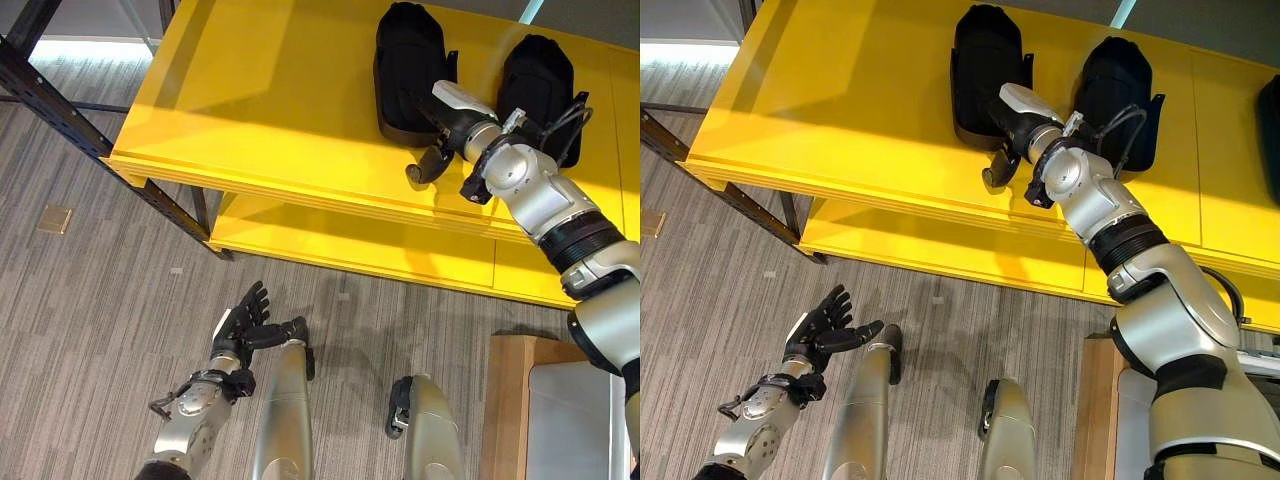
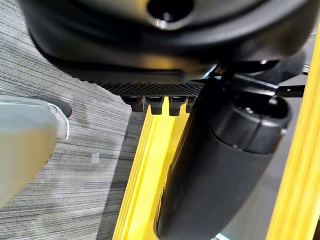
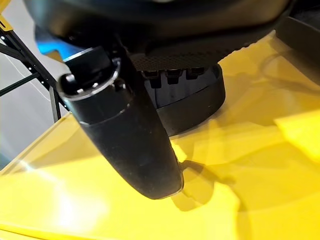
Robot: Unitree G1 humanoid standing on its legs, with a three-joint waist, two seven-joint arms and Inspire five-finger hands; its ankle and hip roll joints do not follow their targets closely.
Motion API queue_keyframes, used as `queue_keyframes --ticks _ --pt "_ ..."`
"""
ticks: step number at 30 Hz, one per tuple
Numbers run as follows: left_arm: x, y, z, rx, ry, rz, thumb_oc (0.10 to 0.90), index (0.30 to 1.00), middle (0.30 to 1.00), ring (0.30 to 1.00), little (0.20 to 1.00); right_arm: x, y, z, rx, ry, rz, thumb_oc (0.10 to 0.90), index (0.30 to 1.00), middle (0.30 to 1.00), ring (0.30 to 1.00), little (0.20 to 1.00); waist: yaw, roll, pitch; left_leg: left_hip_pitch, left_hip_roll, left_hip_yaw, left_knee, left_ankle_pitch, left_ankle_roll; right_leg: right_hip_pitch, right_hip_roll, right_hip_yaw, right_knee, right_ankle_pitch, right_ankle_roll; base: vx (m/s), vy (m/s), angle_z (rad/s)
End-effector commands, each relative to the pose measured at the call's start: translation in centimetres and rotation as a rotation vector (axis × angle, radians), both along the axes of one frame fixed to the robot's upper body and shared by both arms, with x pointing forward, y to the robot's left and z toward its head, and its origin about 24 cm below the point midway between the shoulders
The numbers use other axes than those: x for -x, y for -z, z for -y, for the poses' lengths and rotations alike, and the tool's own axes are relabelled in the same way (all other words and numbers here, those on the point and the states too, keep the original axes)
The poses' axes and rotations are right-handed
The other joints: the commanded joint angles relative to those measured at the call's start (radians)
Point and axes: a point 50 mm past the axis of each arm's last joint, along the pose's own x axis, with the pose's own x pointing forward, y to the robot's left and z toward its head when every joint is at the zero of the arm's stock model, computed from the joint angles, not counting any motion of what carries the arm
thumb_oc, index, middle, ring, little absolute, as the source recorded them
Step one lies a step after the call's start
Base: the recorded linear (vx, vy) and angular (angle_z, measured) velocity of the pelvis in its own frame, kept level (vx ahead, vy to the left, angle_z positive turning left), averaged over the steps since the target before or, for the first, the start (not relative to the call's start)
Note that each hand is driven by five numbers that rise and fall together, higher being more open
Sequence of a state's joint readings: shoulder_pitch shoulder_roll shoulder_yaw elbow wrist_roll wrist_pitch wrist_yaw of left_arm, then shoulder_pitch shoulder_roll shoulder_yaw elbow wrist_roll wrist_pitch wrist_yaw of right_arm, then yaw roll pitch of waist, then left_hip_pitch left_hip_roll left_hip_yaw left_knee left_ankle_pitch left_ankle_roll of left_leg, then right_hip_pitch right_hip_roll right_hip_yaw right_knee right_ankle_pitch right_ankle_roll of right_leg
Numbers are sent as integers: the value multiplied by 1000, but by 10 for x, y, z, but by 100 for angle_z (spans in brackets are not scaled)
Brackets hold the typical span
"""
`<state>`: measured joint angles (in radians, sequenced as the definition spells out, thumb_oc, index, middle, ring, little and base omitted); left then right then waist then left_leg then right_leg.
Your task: Move parts from the plastic box to the shelf.
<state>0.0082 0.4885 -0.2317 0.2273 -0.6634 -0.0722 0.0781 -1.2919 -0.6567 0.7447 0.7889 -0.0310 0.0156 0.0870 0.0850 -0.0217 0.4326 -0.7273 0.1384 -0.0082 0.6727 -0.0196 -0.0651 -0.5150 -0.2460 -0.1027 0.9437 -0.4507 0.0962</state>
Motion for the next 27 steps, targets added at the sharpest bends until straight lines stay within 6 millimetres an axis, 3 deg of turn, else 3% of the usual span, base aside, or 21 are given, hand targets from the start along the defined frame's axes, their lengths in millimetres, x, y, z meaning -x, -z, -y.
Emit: queue_keyframes --ticks 1,27 --pt "-12 -22 7 24 18 137 900 1000 1000 1000 1000 2 11 -28 -128 -108 -8 900 1000 1000 1000 1000 42 -3 -34 21 73 -72 94 -130 -28 -5 -5 -16 -92 114 -18 0 0 0" --pt "-11 -20 6 32 -7 127 900 1000 1000 1000 1000 14 -2 -60 -313 -257 50 900 1000 1000 1000 1000 44 -13 -40 24 73 -76 90 -129 -28 -1 -3 -21 -88 112 -19 1 0 0"
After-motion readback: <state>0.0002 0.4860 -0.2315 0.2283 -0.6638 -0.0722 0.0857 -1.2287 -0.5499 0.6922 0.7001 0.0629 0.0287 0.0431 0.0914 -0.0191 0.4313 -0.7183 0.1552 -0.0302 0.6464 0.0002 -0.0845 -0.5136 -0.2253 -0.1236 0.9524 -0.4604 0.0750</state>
